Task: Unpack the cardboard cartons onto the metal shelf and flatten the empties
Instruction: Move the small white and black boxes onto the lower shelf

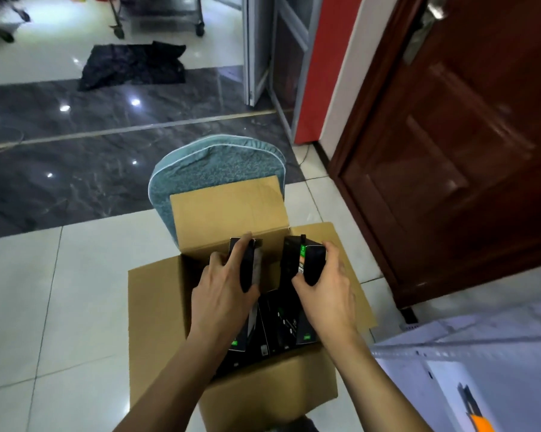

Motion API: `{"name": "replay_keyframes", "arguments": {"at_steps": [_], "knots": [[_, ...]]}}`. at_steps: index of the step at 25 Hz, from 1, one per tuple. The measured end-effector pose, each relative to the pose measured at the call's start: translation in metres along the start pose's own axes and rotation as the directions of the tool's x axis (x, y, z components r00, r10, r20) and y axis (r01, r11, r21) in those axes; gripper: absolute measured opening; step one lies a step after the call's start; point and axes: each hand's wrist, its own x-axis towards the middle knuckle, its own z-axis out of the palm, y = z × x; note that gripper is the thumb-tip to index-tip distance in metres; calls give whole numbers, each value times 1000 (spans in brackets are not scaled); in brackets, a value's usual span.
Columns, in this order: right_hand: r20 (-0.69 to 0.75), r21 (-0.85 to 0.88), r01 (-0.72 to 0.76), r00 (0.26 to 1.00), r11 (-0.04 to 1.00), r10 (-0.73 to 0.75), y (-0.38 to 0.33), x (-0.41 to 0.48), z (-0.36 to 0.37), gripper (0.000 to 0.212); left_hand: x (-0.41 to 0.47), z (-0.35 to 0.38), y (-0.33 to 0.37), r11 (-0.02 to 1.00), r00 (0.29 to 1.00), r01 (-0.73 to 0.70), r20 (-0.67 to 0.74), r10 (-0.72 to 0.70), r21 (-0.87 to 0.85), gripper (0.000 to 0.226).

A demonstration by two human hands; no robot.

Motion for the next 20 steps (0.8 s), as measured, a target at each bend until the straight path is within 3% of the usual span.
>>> {"name": "replay_keyframes", "arguments": {"at_steps": [11,20], "knots": [[-306,109,-185,928,977,210,-4,-70,-74,77,-17,-35,59,959,946,-275,157,283,-71,90],[-530,198,-317,761,927,374,25,-142,-127,77,-64,-29,114,840,807,-528,235,542,-126,90]]}}
